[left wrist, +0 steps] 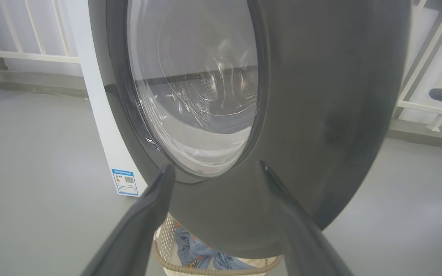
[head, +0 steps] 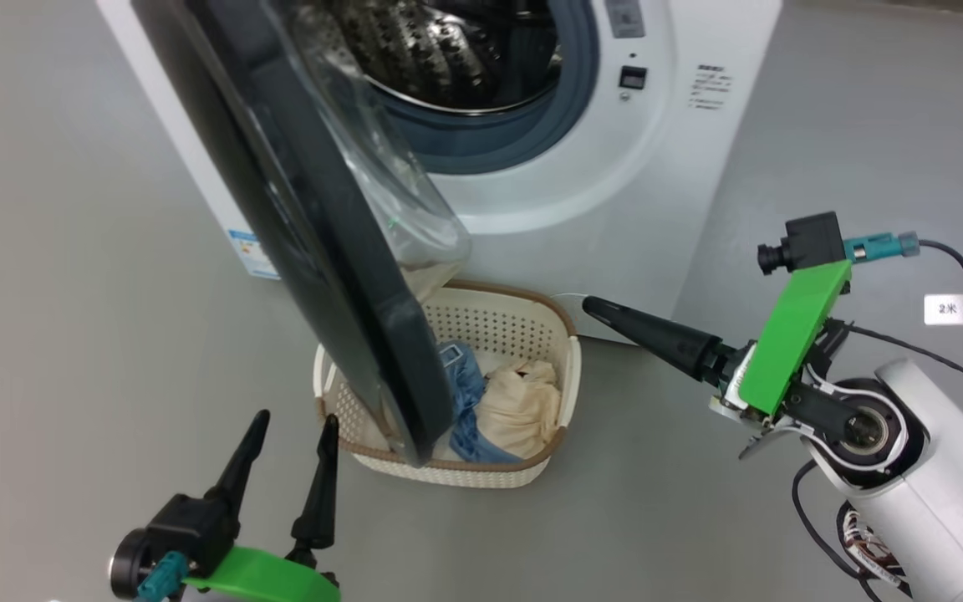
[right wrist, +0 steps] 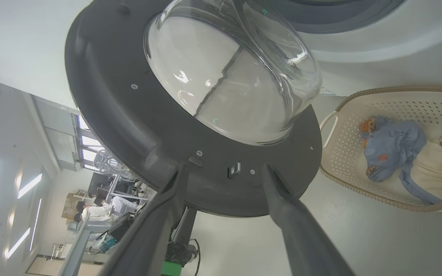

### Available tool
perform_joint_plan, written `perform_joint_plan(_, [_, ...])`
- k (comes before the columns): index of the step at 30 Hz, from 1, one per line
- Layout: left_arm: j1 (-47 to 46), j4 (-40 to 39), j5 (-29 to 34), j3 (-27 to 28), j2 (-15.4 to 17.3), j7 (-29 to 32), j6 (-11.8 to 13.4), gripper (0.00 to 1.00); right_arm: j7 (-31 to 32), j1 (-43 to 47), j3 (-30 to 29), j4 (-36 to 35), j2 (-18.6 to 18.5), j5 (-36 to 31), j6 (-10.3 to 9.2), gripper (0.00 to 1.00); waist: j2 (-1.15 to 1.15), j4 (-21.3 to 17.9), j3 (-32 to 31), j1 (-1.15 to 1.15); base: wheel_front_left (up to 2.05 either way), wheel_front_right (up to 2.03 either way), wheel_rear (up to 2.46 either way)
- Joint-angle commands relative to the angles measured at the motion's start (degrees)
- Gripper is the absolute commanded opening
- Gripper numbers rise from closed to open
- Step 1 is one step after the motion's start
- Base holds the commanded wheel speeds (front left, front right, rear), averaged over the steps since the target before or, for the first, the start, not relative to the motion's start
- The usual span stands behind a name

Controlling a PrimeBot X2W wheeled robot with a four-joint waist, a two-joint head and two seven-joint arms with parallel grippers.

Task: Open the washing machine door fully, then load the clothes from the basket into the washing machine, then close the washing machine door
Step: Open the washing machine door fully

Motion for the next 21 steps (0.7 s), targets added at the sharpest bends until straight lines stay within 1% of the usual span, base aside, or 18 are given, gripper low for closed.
perform_joint_plan(1, [0.4, -0.8, 0.2, 2.1, 1.4, -0.4, -0.2, 1.00, -1.5, 1.2, 0.3, -1.5, -0.7, -1.5, 0.35, 1.00, 0.00, -2.5, -1.6, 0.00, 0.00, 0.00, 0.00])
perform_joint_plan(6, [1.0, -0.9, 0.2, 3.1, 1.7, -0.4, -0.2, 1.00, -4.2, 2.8, 1.3, -1.0, -2.1, -2.4, 0.35, 1.00, 0.00, -4.5, -2.4, 0.00, 0.00, 0.00, 0.00])
perform_joint_plan(8, [1.7, -1.2, 0.3, 4.0, 1.8, -0.4, -0.2, 1.00, -6.6, 4.2, 2.0, -0.6, -3.3, -3.0, 0.35, 1.00, 0.00, -5.8, -2.9, 0.00, 0.00, 0.00, 0.00])
perform_joint_plan(11, [2.3, -1.4, 0.3, 4.5, 1.8, -0.4, -0.2, 1.00, -8.4, 5.3, 2.4, -0.3, -4.1, -3.1, 0.35, 1.00, 0.00, -6.5, -3.2, 0.00, 0.00, 0.00, 0.00])
perform_joint_plan(21, [4.7, -2.0, 0.6, 6.4, 1.6, -0.4, -0.2, 1.00, -19.6, 11.4, 5.5, 1.5, -8.4, -5.7, 0.35, 1.00, 0.00, -8.6, -4.4, 0.00, 0.00, 0.00, 0.00])
